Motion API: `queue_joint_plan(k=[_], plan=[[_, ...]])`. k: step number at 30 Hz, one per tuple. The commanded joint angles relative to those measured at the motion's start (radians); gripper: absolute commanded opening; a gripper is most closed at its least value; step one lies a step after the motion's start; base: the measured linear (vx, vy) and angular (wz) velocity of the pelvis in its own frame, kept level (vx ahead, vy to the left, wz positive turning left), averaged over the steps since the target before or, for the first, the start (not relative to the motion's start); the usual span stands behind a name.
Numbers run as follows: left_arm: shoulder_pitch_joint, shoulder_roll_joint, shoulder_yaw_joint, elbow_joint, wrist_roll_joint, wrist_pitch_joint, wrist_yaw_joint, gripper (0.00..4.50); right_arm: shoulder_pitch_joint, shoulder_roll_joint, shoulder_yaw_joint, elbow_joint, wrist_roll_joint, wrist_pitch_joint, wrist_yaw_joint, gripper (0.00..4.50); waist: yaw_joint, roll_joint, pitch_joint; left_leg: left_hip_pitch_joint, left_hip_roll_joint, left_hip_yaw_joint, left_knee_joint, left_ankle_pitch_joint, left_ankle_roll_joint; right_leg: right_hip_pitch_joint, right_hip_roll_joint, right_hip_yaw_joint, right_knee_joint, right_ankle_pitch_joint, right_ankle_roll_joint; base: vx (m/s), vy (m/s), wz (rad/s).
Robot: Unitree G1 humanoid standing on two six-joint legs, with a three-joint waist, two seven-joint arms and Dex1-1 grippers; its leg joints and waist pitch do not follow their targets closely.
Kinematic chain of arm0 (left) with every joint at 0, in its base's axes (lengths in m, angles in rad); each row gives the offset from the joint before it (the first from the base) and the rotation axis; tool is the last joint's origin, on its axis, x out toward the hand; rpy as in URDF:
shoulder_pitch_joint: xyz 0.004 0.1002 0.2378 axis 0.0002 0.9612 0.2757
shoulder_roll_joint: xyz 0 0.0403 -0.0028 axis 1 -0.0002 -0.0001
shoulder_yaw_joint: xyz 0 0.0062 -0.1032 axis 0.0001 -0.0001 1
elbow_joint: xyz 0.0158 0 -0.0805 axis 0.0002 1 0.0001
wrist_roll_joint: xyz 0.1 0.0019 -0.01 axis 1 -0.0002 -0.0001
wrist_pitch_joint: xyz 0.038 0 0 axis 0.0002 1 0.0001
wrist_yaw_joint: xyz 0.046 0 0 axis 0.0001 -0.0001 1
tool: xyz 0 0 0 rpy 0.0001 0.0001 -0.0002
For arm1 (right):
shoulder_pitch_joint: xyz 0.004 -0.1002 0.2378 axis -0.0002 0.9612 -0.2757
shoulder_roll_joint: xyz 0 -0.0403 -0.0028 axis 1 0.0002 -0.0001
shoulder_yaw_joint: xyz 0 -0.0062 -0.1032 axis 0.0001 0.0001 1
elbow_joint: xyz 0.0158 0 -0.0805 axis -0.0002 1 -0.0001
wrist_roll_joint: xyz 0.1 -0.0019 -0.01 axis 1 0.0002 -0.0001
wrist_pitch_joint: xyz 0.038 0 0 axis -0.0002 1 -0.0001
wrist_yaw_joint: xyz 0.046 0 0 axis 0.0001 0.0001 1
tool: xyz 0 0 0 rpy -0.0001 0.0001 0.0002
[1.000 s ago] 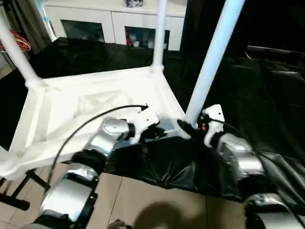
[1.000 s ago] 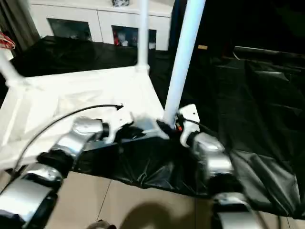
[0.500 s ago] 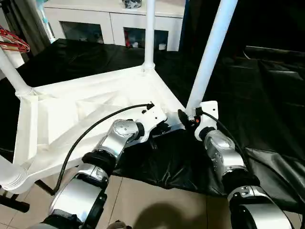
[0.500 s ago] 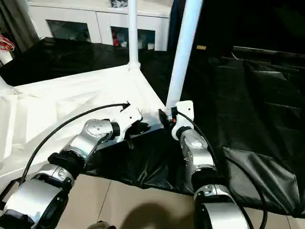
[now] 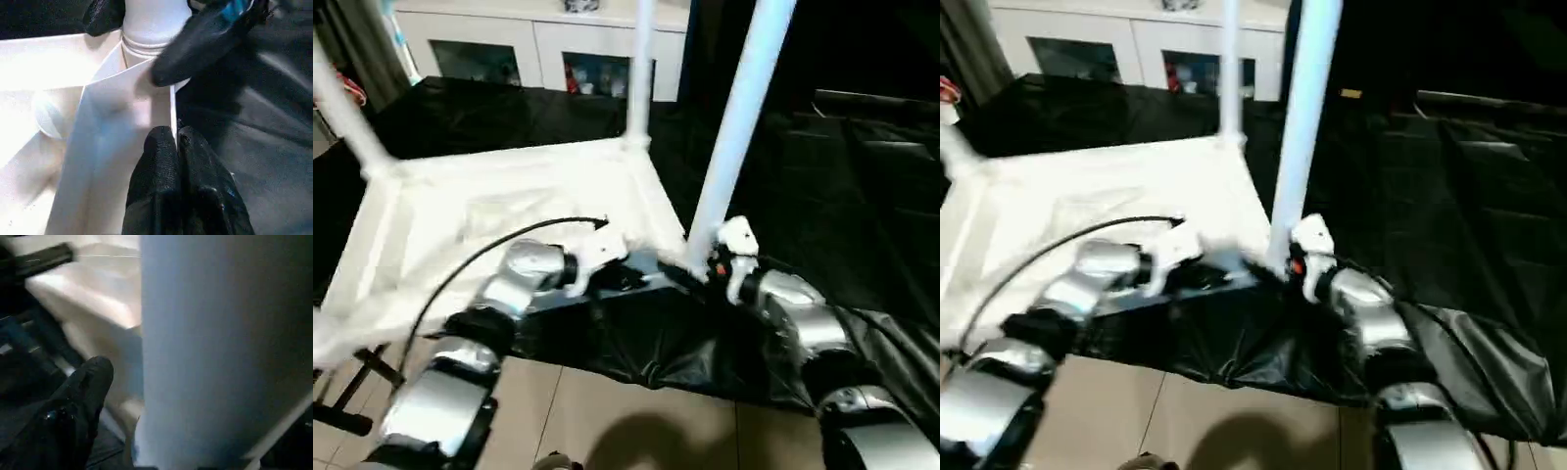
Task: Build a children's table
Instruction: Rotate leg to tighten
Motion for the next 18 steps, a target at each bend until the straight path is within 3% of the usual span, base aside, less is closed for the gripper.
queue_joint_plan(k=[1, 2, 9, 12, 18], plan=[[-0.006, -0.009, -0.013, -0.034, -0.028, -0.023, -0.079, 0.00, 0.020, -0.013, 0.048, -0.060, 0.029, 0.051, 0.119, 3.86, 0.005, -0.008, -0.065, 0.014, 0.056, -0.024, -0.067, -0.188, 0.083, 0.051, -0.098, 0.051, -0.071, -0.159, -0.231, 0.000, 0.000, 0.00], [-0.009, -0.002, -0.014, -0.034, -0.033, -0.021, -0.096, 0.00, 0.026, -0.026, 0.056, -0.072, 0.039, 0.064, 0.153, 3.86, 0.006, -0.012, -0.065, 0.014, 0.056, -0.023, -0.067, -0.185, 0.085, 0.051, -0.098, 0.051, -0.071, -0.160, -0.229, 0.000, 0.000, 0.00], [-0.022, 0.042, -0.019, -0.035, -0.062, -0.007, -0.208, 0.00, 0.059, -0.091, 0.107, -0.138, 0.062, 0.136, 0.343, 3.33, 0.018, -0.012, -0.065, 0.014, 0.056, -0.024, -0.066, -0.171, 0.084, 0.049, -0.101, 0.051, -0.071, -0.174, -0.226, 0.000, 0.000, 0.00], [-0.022, 0.052, -0.021, -0.039, -0.065, -0.001, -0.240, 0.00, 0.070, -0.114, 0.128, -0.171, 0.061, 0.163, 0.389, 3.00, 0.027, -0.010, -0.065, 0.017, 0.058, -0.024, -0.066, -0.173, 0.079, 0.046, -0.100, 0.052, -0.071, -0.176, -0.221, 0.000, 0.000, 0.00], [-0.028, 0.063, -0.025, -0.030, -0.062, 0.001, -0.274, 0.00, 0.087, -0.140, 0.154, -0.216, 0.060, 0.191, 0.424, 2.57, 0.031, -0.011, -0.067, 0.017, 0.058, -0.024, -0.066, -0.165, 0.073, 0.047, -0.100, 0.052, -0.068, -0.157, -0.224, 0.000, 0.000, 0.00]])
